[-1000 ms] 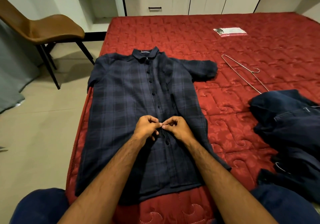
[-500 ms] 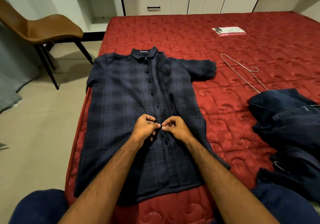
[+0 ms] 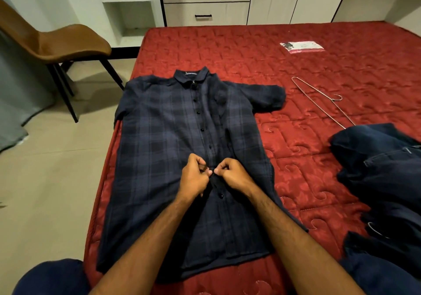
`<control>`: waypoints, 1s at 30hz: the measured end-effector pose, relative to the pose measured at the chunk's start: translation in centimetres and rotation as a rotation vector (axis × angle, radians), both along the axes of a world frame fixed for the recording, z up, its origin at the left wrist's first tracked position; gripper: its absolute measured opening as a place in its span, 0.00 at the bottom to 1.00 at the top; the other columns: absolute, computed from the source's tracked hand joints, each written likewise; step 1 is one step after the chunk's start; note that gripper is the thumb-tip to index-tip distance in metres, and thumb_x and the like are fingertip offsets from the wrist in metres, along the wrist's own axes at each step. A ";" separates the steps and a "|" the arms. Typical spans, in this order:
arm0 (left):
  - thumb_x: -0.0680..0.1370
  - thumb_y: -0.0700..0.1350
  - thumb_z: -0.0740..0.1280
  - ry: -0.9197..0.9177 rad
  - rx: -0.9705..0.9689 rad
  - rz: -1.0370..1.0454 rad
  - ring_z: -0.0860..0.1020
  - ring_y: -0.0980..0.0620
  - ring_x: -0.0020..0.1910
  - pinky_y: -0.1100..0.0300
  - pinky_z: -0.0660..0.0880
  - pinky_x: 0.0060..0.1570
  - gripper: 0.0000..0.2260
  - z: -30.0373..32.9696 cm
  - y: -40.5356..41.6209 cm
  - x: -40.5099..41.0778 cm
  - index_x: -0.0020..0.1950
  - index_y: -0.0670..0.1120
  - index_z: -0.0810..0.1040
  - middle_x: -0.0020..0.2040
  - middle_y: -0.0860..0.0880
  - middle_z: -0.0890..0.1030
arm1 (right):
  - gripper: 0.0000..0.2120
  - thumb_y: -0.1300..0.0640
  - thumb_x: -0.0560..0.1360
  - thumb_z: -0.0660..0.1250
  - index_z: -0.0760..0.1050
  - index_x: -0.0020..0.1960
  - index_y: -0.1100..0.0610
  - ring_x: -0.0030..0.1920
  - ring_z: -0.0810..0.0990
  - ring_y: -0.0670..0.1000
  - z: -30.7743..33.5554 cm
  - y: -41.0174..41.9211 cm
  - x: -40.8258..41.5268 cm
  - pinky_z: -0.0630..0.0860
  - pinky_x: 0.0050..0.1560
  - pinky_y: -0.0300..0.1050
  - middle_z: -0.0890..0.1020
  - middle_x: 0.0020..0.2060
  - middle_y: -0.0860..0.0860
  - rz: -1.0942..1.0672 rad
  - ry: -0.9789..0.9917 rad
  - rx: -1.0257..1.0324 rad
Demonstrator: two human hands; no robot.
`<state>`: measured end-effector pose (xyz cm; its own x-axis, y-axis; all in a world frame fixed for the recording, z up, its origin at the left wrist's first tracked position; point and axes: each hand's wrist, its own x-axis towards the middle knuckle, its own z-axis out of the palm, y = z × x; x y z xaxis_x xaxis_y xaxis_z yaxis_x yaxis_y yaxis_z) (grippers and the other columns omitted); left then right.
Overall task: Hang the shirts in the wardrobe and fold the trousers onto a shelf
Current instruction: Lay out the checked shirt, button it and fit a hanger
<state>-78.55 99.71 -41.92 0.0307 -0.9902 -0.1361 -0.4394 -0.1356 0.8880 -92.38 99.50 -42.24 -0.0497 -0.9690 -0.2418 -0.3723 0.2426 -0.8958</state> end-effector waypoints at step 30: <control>0.77 0.37 0.69 -0.246 -0.076 -0.191 0.75 0.55 0.51 0.57 0.78 0.42 0.13 0.7 -8.2 2.2 0.60 0.48 0.75 0.54 0.52 0.70 | 0.22 0.37 0.64 0.76 0.71 0.43 0.50 0.38 0.80 0.47 3.0 -6.9 -0.4 0.77 0.40 0.48 0.81 0.36 0.46 0.128 0.517 -0.131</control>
